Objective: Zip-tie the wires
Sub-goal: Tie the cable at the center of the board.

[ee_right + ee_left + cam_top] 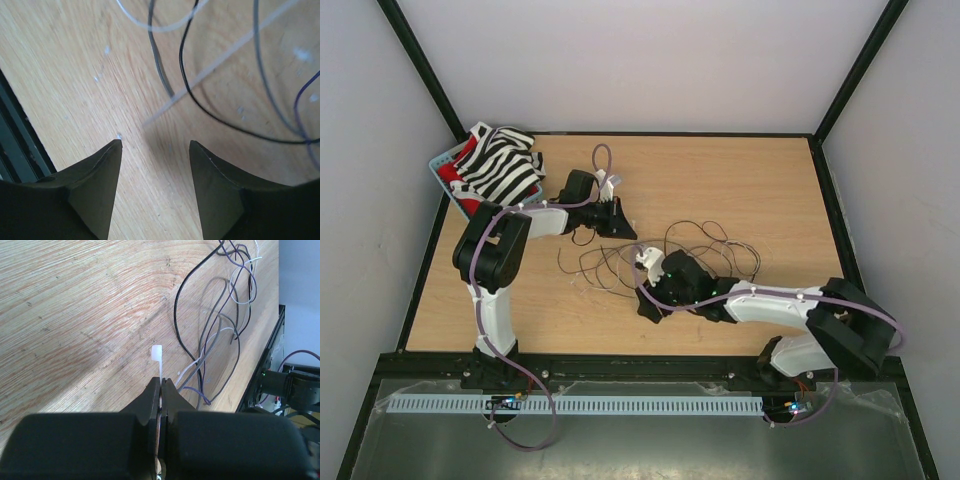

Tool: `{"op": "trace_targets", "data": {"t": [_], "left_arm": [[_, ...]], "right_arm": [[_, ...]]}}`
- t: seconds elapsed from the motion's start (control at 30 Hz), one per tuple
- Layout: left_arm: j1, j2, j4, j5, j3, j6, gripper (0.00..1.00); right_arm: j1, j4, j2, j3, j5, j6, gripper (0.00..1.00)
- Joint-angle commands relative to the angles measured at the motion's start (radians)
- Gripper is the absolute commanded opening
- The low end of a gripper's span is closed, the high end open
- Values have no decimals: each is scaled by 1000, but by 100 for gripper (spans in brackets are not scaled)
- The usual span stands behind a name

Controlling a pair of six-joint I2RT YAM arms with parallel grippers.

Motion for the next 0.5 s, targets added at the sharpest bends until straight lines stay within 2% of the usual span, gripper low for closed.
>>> {"op": "trace_targets", "data": {"t": [0.0, 0.47], "left_arm": [[1, 9, -11, 7, 14, 2, 0], [-3, 7, -14, 11, 17, 5, 0]], "right_arm": [[3, 61, 64, -39, -19, 115, 67], [-36, 181, 255, 14, 69, 151, 71]]}}
